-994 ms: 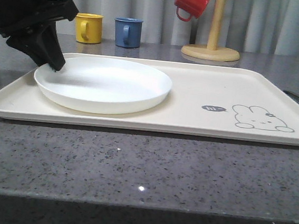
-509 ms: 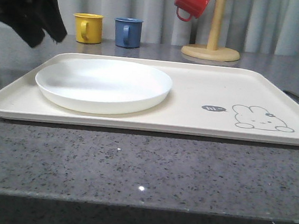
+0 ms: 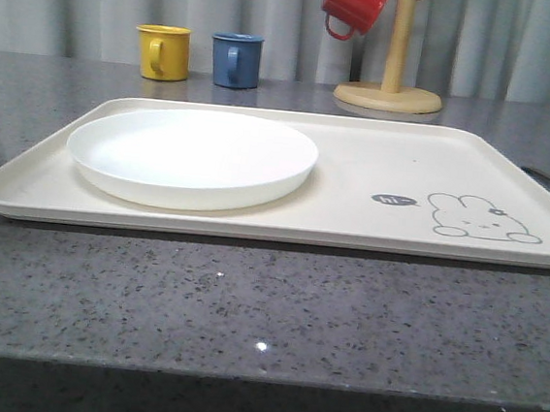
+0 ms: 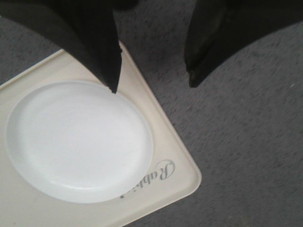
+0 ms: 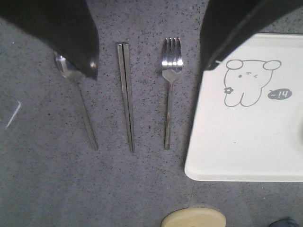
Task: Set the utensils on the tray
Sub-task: 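Move the right gripper over the fork and grasp it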
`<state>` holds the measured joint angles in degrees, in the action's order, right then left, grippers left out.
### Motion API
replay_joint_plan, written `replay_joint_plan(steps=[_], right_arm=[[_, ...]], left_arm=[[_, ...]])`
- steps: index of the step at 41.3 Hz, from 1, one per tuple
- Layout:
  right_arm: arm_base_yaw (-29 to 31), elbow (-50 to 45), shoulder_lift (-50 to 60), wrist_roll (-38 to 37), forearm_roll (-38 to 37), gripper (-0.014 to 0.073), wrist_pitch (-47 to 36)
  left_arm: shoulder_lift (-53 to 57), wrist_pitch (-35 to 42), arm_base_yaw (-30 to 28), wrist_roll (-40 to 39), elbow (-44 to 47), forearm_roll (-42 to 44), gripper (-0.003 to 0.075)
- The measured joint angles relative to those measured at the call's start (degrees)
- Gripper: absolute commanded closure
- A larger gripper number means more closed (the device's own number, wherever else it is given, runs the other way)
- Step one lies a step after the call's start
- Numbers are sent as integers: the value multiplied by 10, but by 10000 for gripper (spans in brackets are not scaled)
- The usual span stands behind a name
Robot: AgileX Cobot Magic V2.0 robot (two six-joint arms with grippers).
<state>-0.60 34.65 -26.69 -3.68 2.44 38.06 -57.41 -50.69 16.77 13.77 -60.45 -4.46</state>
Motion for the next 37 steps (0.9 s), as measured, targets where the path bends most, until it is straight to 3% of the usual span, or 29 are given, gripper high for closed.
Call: replay_joint_plan(steps=[4,9,17,26,37], right_arm=[[0,0,0,0,0,104,0],[0,0,0,0,0,104,0],[0,0,0,0,0,104,0],[0,0,0,0,0,104,-5],[0,15,-13,14,0,104,7]], left_arm=[[48,-21,2,-62,33,75,407],[109,-25,2,-113,74,94,407],[200,-16,2,-116,123,45,407],[282,-11,2,-118,157,53,407],[298,-10,2,-118,161,56,407]])
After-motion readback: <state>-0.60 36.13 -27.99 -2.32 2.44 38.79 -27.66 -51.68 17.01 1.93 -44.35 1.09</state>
